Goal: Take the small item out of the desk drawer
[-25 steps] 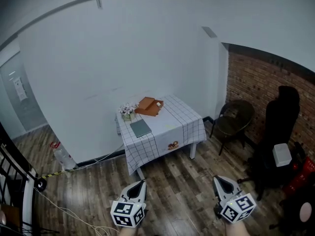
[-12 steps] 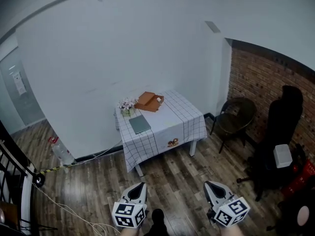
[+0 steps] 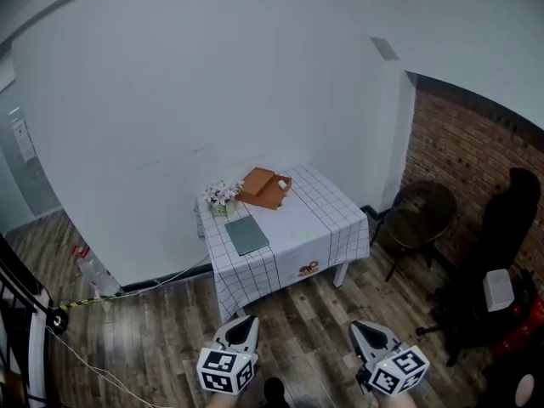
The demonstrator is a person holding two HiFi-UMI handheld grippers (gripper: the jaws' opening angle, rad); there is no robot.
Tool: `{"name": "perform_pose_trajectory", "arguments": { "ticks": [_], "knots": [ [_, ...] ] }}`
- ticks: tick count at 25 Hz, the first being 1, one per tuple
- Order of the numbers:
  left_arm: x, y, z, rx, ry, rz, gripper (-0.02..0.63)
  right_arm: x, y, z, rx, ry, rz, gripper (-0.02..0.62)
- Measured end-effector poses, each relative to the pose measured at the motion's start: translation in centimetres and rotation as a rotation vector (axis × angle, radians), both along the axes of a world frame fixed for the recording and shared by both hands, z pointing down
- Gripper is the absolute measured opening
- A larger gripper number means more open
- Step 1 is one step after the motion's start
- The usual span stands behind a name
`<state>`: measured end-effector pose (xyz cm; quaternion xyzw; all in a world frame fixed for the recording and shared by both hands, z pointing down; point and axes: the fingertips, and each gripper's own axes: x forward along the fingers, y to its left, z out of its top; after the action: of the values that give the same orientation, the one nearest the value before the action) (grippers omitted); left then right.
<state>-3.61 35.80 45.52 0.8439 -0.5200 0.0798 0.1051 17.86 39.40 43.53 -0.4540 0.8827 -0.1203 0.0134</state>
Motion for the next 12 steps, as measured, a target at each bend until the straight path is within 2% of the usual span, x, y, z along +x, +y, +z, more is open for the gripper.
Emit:
{"name": "perform_pose_trajectory", "arguments": {
  "ticks": [6,12],
  "knots": [
    [-3.8,-9.8,0.8,-0.030,0.008,0.045,0.012,-4.8,-10.2,0.4,-0.024,0.008,0.033,-0.005],
    [-5.5,-16.0,1.3,-0.057,-0.003,0.120,0.012,-8.0,-15.9,1.6,-0.080,0.004,0.049,-0.005]
  ]
}}
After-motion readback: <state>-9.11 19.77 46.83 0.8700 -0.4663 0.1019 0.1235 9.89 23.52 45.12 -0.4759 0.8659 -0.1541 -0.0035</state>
